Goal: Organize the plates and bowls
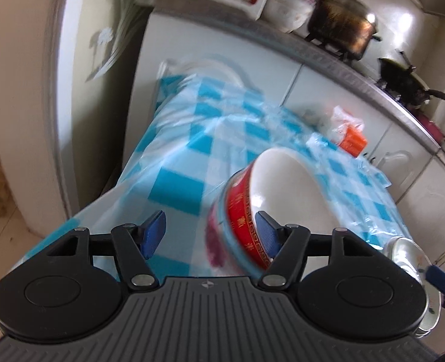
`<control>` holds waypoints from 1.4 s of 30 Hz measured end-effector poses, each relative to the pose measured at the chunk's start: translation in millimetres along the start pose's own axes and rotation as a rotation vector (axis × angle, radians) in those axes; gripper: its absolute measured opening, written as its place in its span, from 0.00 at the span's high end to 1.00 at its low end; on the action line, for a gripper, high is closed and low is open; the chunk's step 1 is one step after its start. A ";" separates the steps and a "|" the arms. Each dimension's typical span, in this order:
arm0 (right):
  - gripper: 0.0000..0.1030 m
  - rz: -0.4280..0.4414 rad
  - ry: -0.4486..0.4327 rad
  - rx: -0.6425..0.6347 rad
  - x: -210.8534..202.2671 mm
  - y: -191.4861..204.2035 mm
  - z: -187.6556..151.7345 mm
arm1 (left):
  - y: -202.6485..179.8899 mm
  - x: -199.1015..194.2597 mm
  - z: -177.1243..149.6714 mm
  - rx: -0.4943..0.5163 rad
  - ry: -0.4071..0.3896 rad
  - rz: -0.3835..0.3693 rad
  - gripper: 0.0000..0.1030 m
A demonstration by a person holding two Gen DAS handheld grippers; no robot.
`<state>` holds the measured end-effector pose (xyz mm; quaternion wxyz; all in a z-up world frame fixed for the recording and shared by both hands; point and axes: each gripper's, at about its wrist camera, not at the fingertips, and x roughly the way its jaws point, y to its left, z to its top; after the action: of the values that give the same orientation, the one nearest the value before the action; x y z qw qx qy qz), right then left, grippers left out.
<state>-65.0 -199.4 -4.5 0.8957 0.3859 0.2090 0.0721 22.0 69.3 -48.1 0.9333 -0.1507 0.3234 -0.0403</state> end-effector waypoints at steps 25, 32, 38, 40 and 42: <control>0.03 -0.310 -0.154 -0.137 -71.4 12.5 -30.3 | -53.8 -99.5 -31.4 0.189 -0.141 -0.061 0.08; 0.01 -0.388 -0.187 -0.208 -85.7 32.4 -41.2 | -67.1 -125.2 -45.8 0.243 -0.139 -0.056 0.01; 0.01 -0.437 -0.187 -0.233 -94.1 43.8 -52.3 | -73.9 -141.4 -56.8 0.290 -0.146 -0.031 0.00; 0.01 -0.444 -0.179 -0.237 -95.0 46.2 -55.1 | -74.8 -144.5 -60.8 0.300 -0.142 -0.020 0.00; 0.01 -0.451 -0.166 -0.236 -95.9 48.3 -58.6 | -74.8 -145.8 -63.4 0.311 -0.131 -0.007 0.00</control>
<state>-175.2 -155.1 24.9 0.9421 0.2269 0.2056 -0.1371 -130.2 7.1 13.9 0.9643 -0.0077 0.2512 -0.0832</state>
